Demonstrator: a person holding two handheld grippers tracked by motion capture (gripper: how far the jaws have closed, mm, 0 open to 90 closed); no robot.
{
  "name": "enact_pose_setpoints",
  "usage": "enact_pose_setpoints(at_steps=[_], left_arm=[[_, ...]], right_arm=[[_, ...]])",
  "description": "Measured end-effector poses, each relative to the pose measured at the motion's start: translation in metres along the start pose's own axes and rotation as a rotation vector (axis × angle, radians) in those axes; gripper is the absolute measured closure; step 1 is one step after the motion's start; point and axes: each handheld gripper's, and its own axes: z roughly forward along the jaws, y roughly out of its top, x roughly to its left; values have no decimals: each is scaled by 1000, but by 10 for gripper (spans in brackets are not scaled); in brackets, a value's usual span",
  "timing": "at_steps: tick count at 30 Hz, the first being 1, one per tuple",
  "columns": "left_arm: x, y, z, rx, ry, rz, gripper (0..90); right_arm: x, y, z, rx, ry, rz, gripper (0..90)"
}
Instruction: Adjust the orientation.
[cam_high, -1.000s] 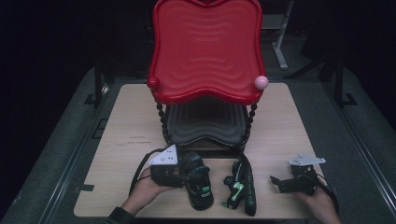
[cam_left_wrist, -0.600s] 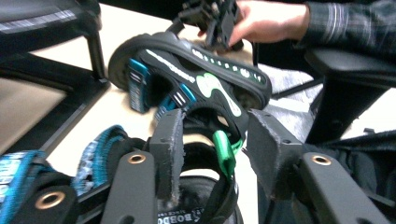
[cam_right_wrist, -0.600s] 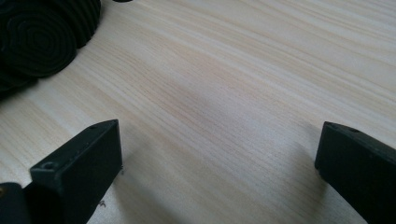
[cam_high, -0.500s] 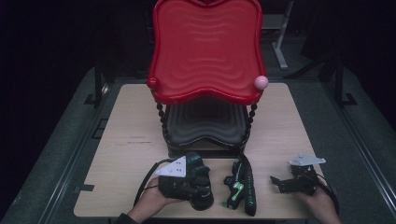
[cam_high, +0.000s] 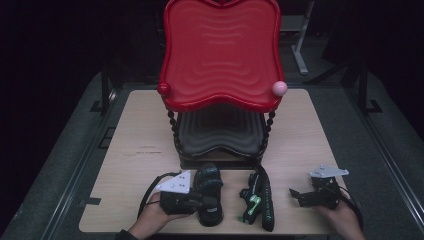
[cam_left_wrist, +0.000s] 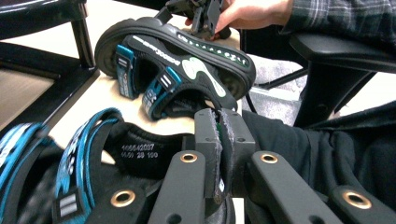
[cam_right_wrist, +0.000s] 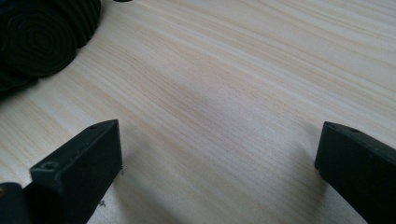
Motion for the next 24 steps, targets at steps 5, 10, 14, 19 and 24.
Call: enact_pose_setpoints(at_steps=[5, 10, 14, 19, 24], left_arm=[[-8, -5, -6, 13, 13, 3, 867], [-12, -6, -4, 16, 0, 4, 866], [-10, -6, -5, -9, -2, -16, 792], [-6, -1, -14, -48, 6, -40, 676], [3, 5, -20, -56, 29, -58, 588]], right_arm=[[0, 0, 0, 0, 0, 0, 1], [0, 0, 0, 0, 0, 0, 1], [0, 0, 0, 0, 0, 0, 1], [0, 0, 0, 0, 0, 0, 1], [0, 0, 0, 0, 0, 0, 1]])
